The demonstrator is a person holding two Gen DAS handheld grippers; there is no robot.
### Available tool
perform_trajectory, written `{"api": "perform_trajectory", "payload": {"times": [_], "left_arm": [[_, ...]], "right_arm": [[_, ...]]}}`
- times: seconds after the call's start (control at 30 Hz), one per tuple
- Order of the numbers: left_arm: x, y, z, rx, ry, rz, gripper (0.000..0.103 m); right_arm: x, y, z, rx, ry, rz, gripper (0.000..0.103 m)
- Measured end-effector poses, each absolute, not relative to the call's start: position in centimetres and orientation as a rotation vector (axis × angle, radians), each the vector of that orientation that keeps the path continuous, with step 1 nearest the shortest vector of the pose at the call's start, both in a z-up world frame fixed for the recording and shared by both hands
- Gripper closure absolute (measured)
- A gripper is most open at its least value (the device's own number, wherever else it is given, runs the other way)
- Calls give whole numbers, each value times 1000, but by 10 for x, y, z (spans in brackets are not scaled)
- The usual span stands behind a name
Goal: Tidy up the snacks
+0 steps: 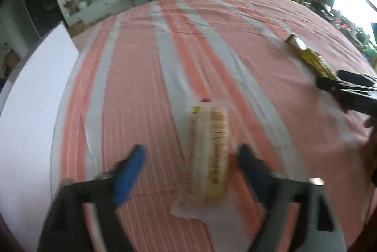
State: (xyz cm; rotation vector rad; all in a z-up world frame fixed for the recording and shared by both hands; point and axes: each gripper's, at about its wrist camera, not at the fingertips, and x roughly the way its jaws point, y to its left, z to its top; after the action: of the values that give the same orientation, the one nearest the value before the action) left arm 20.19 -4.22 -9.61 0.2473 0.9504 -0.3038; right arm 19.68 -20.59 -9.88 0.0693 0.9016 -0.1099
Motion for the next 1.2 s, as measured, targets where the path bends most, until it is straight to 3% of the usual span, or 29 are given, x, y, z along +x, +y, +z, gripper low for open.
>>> {"api": "perform_trajectory", "payload": {"times": [0.2, 0.7, 0.9, 1.2], "left_arm": [[212, -26, -102, 164, 962, -323, 0], [210, -28, -107, 155, 955, -320, 0], [218, -34, -105, 216, 1054, -385, 0], [206, -30, -108, 182, 946, -369, 0]], "right_arm": [[196, -206, -99, 68, 903, -115, 16], [197, -208, -100, 66, 905, -118, 15], [198, -209, -102, 71, 913, -99, 10], [195, -206, -103, 63, 914, -103, 9]]}}
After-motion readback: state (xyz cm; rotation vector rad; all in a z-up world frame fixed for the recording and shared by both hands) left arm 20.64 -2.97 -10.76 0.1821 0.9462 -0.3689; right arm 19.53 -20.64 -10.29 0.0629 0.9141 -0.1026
